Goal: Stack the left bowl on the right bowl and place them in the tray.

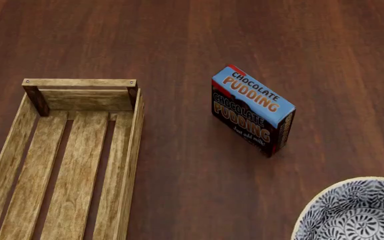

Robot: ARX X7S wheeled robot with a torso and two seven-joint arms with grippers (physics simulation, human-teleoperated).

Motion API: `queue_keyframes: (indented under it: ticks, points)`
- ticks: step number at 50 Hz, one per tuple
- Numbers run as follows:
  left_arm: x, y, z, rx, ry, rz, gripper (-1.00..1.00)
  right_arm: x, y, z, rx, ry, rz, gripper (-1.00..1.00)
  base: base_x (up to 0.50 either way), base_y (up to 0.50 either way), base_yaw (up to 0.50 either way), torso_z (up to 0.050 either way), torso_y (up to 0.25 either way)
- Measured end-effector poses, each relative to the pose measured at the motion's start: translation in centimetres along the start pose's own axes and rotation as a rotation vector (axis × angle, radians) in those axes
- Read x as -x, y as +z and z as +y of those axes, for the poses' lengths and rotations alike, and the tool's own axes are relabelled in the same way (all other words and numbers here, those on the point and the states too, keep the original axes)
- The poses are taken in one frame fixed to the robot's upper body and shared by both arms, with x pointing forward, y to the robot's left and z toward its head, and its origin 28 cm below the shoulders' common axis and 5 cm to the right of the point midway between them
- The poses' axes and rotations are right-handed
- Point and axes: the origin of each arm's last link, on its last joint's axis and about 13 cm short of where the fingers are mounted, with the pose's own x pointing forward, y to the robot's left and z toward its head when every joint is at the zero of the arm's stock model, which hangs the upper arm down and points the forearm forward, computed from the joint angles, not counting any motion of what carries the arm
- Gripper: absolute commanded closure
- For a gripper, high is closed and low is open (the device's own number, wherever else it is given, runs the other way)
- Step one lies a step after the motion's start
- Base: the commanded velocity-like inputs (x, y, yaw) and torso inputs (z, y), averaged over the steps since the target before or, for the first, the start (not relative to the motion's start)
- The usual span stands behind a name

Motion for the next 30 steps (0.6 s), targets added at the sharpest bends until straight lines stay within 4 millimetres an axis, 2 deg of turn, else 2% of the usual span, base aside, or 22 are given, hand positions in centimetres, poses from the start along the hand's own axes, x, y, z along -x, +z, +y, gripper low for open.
queue_keyframes:
  ticks: [30]
  points:
    - [0.0,-0.1,-0.1,-0.004,-0.002,0.001,-1.00,1.8,-3.3,-0.6,-0.013,-0.078,0.131,1.00,0.00,0.00,0.00,0.000,0.000]
